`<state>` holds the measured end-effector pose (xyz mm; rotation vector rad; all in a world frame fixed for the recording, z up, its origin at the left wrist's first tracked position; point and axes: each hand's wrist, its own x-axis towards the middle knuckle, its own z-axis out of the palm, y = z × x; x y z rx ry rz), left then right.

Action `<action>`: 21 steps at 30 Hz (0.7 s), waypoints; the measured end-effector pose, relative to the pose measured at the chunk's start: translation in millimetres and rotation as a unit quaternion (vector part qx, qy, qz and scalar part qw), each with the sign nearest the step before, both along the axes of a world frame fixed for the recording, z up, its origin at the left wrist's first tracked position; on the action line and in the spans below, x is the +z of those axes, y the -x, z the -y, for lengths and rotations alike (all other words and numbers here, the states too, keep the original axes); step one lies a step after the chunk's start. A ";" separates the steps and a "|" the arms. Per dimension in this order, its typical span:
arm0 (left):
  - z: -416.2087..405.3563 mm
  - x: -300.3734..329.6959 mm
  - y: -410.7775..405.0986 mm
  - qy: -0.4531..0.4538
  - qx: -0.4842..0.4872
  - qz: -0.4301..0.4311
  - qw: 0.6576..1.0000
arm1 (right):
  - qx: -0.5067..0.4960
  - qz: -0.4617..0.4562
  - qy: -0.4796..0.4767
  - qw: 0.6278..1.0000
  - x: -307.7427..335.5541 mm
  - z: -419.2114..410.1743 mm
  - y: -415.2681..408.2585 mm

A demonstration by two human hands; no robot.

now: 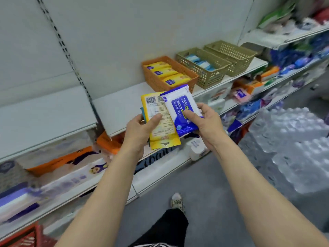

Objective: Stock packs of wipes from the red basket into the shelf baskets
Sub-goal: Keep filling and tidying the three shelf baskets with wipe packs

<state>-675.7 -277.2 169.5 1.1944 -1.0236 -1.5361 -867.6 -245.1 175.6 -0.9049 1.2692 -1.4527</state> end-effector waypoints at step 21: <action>347.2 37.3 314.3 0.056 0.050 0.027 0.997 | 0.029 -0.039 -0.017 0.999 36.5 364.0 346.6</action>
